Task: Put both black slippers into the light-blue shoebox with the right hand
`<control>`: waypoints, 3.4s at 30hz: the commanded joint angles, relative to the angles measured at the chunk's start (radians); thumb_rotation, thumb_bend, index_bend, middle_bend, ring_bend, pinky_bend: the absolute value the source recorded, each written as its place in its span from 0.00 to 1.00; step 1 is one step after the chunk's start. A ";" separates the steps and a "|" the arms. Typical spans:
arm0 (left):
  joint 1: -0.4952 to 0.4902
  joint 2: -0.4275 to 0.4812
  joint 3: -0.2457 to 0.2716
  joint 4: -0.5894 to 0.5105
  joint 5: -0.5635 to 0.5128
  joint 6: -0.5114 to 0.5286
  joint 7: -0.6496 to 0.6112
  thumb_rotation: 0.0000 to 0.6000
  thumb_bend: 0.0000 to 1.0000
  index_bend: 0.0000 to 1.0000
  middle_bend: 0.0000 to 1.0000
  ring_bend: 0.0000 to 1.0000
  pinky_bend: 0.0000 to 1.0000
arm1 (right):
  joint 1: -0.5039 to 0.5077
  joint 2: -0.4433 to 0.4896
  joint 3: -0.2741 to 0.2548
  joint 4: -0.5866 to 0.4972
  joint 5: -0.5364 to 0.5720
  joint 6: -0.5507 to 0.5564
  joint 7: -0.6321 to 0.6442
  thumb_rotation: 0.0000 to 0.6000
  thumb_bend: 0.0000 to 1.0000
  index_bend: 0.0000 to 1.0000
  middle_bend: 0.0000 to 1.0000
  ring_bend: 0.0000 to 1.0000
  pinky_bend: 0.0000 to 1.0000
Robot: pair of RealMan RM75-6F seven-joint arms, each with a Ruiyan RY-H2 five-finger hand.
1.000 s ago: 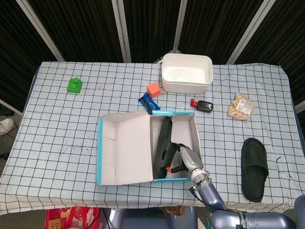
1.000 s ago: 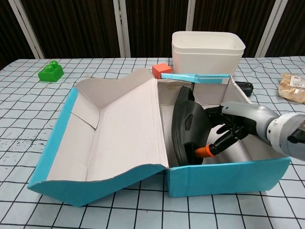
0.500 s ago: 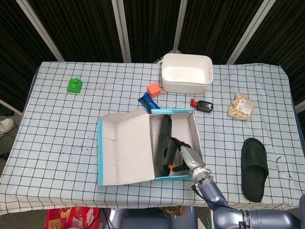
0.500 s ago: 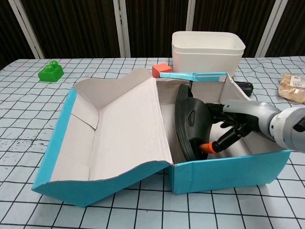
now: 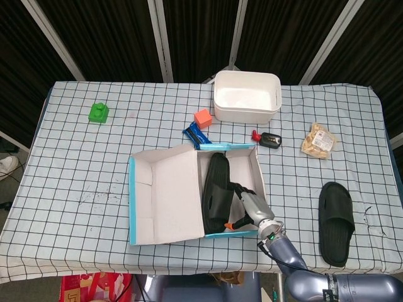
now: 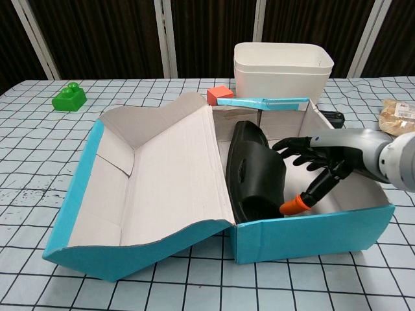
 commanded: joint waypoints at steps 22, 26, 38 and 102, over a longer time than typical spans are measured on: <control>-0.002 -0.048 -0.021 0.050 0.039 0.061 0.017 1.00 0.46 0.04 0.03 0.00 0.02 | -0.249 0.577 -0.019 -0.327 -0.383 0.086 0.184 1.00 0.18 0.00 0.02 0.00 0.03; -0.001 -0.060 -0.024 0.058 0.042 0.072 0.026 1.00 0.46 0.04 0.03 0.00 0.02 | -0.322 0.722 -0.058 -0.326 -0.459 0.095 0.206 1.00 0.18 0.00 0.02 0.00 0.03; -0.009 -0.097 -0.050 0.087 0.020 0.087 0.069 1.00 0.46 0.04 0.03 0.00 0.02 | -0.264 0.976 -0.081 -0.126 -0.396 -0.248 0.255 1.00 0.18 0.00 0.02 0.00 0.03; -0.097 -0.211 -0.063 0.172 -0.025 -0.011 0.270 1.00 0.44 0.04 0.02 0.00 0.02 | 0.080 0.465 -0.414 0.642 -0.221 -0.764 0.344 1.00 0.18 0.00 0.02 0.00 0.02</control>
